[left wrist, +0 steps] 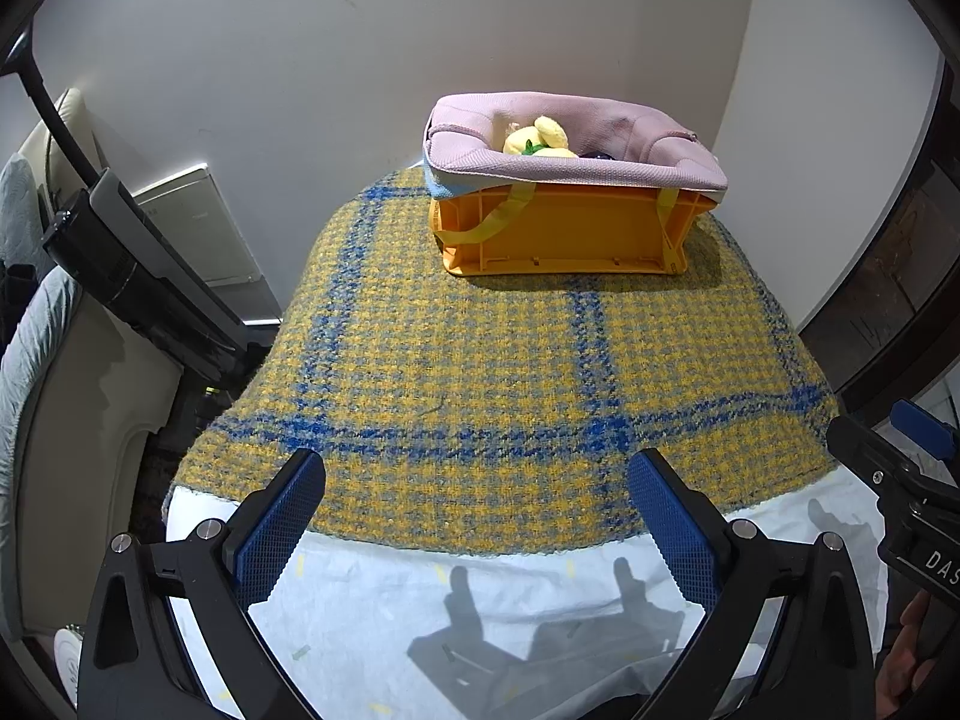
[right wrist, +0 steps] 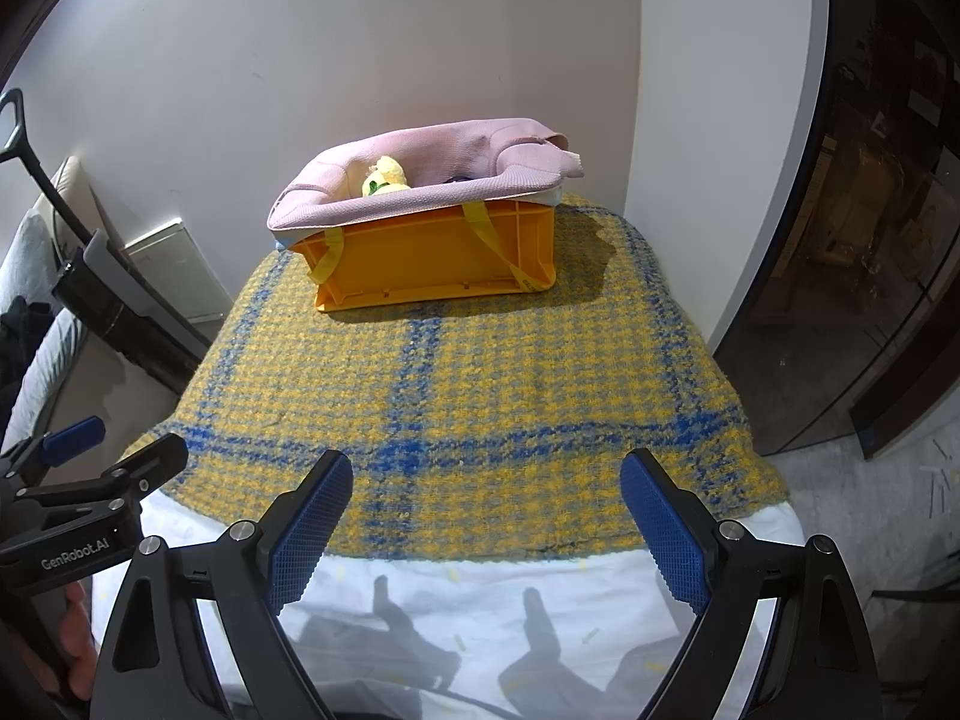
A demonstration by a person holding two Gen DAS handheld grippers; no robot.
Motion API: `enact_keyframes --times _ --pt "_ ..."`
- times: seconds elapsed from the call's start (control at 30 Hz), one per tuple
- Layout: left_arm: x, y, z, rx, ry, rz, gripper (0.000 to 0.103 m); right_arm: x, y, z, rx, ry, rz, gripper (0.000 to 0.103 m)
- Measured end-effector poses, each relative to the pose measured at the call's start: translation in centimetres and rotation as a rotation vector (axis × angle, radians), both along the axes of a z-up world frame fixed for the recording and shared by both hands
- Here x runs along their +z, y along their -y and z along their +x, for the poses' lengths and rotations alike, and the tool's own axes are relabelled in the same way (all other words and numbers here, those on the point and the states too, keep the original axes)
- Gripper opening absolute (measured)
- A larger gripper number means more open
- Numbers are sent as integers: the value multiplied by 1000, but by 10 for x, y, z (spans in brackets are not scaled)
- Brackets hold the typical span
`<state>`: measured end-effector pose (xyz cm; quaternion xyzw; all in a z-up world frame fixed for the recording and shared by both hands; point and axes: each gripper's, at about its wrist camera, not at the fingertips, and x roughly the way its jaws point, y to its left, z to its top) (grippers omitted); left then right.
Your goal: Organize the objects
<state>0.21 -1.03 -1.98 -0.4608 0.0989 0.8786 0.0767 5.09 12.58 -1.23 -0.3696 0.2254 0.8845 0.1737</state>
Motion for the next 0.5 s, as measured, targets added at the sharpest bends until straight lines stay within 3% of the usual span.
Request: enact_keyframes --times 0.5 --pt "-3 -1 3 4 3 1 103 0 1 -1 -1 -2 -6 91"
